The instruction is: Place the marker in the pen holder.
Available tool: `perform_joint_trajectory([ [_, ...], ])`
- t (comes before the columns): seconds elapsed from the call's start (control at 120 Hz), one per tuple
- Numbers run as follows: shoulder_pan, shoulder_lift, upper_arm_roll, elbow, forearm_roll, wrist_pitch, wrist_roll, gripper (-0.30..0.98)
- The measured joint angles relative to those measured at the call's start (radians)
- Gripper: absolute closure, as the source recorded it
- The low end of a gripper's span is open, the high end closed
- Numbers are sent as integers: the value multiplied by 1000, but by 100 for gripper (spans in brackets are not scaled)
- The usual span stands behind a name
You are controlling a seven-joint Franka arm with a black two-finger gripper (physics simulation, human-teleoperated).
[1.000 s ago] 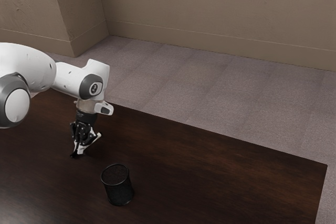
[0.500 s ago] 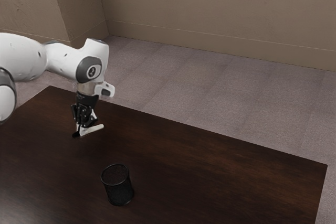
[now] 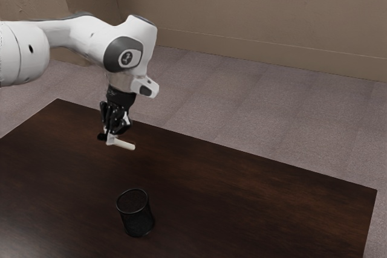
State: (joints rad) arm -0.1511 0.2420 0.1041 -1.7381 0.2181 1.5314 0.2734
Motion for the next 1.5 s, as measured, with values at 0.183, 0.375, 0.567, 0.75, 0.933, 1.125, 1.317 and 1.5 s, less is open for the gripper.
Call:
perform_joint_trajectory([
  [0.183,-64,-29,-22,-43,-44,-129,-2,79],
  [0.375,-105,-49,-34,-43,-91,-228,-7,79],
  [0.567,-120,-25,-54,-36,-121,-295,-15,79],
  [0.75,-135,18,-57,-15,-127,-304,-23,79],
  [0.933,-135,56,-57,-14,-130,-294,-29,78],
  [1.125,-135,133,-57,-16,-139,-250,-32,77],
  [1.317,-134,161,-57,-17,-155,-221,-36,52],
  [1.5,-130,52,-53,-30,-169,-191,-42,22],
])
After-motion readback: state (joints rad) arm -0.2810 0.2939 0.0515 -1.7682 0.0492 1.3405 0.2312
